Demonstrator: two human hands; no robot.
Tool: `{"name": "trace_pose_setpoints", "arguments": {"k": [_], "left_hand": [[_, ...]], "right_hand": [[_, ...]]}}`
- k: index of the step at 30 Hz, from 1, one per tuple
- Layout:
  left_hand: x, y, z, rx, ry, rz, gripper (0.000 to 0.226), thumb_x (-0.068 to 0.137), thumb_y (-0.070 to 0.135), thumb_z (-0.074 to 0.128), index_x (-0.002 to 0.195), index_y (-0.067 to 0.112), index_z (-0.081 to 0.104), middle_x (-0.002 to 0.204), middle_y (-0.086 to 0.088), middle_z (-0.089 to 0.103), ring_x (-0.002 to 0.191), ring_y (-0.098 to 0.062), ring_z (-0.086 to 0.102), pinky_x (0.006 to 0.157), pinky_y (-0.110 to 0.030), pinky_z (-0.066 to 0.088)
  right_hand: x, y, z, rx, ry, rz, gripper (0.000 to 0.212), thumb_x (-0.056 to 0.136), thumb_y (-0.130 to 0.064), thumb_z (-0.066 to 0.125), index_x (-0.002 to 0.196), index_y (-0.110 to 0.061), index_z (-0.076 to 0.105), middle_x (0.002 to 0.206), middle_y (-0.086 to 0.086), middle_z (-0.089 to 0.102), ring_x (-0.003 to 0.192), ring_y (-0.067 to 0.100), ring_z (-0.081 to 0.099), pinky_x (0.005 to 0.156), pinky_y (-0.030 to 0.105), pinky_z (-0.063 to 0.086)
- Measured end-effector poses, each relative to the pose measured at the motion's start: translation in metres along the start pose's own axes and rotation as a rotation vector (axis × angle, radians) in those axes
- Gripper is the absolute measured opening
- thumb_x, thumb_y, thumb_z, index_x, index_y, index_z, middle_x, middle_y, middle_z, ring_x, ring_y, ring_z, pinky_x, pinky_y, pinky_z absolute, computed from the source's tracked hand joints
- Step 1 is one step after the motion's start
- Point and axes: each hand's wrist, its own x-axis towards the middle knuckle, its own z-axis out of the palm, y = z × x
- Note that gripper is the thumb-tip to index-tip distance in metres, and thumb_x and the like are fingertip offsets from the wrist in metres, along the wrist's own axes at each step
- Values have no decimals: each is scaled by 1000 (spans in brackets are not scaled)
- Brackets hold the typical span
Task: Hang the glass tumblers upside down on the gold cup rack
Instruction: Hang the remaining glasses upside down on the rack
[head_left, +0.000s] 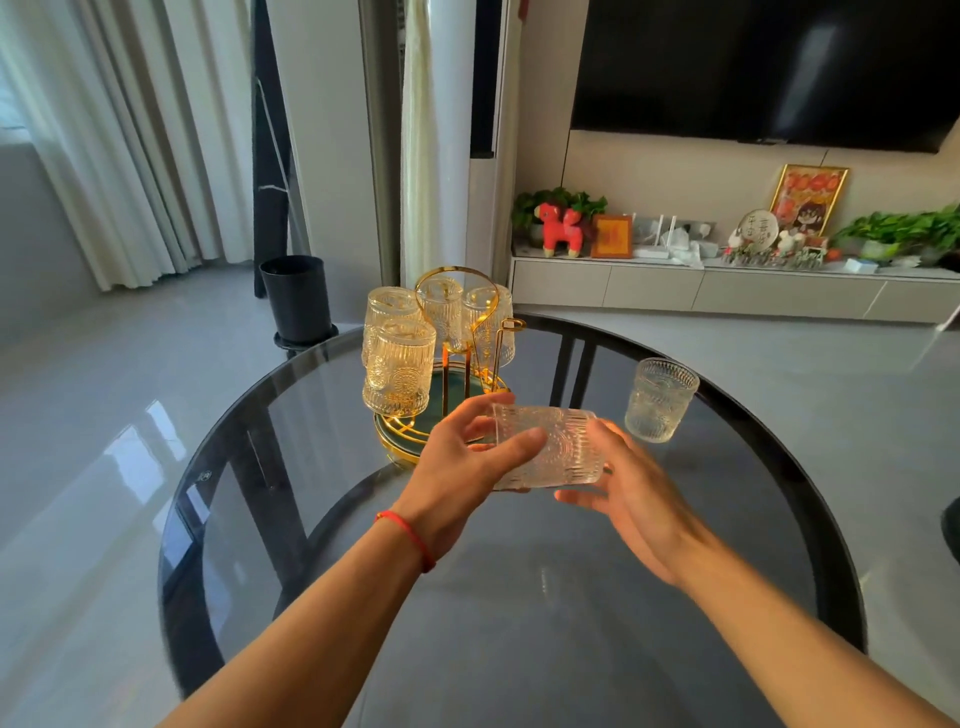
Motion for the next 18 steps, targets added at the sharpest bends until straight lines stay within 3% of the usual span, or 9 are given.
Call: {"name": "trace_pose_setpoints", "arguments": {"k": [4, 7, 10, 11, 13, 15, 18], "left_hand": [[2, 3, -1, 59, 18, 51, 71, 68, 42, 84, 132, 29, 57, 129, -7, 60, 111, -28, 66, 84, -47, 61], [7, 3, 0, 213, 25, 92, 72, 76, 54, 73, 138, 26, 50, 128, 2, 60, 109, -17, 66, 84, -36, 61], [10, -7, -4, 582, 105, 177, 49, 97, 54, 49, 109, 8, 59, 115, -5, 64, 102, -19, 60, 94, -50, 54], [12, -13, -8, 756, 128, 213, 45, 100, 48, 46, 110, 7, 61, 118, -10, 64, 107, -24, 58, 98, -52, 50], [13, -28, -18, 1132, 80, 226, 50, 96, 41, 53, 138, 13, 52, 145, -7, 51, 134, -26, 43, 112, -49, 38], [14, -44, -29, 1378, -4, 206, 69, 92, 43, 57, 152, 21, 32, 163, -1, 27, 150, -24, 18, 120, -58, 18], [14, -68, -39, 1501, -44, 173, 73, 95, 51, 47, 157, 30, 15, 169, 0, 4, 153, -25, -2, 119, -66, 7]], "right_hand": [[1, -8, 12, 174, -13, -24, 40, 108, -36, 44, 137, -14, 59, 130, 12, 70, 119, 32, 68, 98, 50, 57], [7, -13, 22, 116, 140, -88, 39, 108, -36, 45, 138, -15, 59, 133, 12, 68, 123, 28, 65, 101, 47, 56], [23, -29, 23, -152, 376, -226, 55, 100, -49, 53, 150, -25, 46, 148, 1, 56, 133, 16, 56, 111, 48, 48], [30, -38, 21, -221, 433, -275, 62, 96, -52, 56, 151, -26, 46, 150, -2, 55, 135, 14, 54, 112, 48, 46], [46, -60, 19, -284, 515, -354, 65, 85, -56, 64, 145, -32, 54, 142, -11, 60, 129, 5, 57, 108, 42, 50], [62, -79, 19, -407, 556, -438, 64, 79, -57, 71, 138, -35, 61, 129, -19, 65, 112, -5, 61, 100, 30, 54], [84, -94, 26, -513, 512, -460, 63, 80, -50, 78, 137, -34, 59, 130, -8, 68, 116, 12, 64, 100, 39, 54]]}}
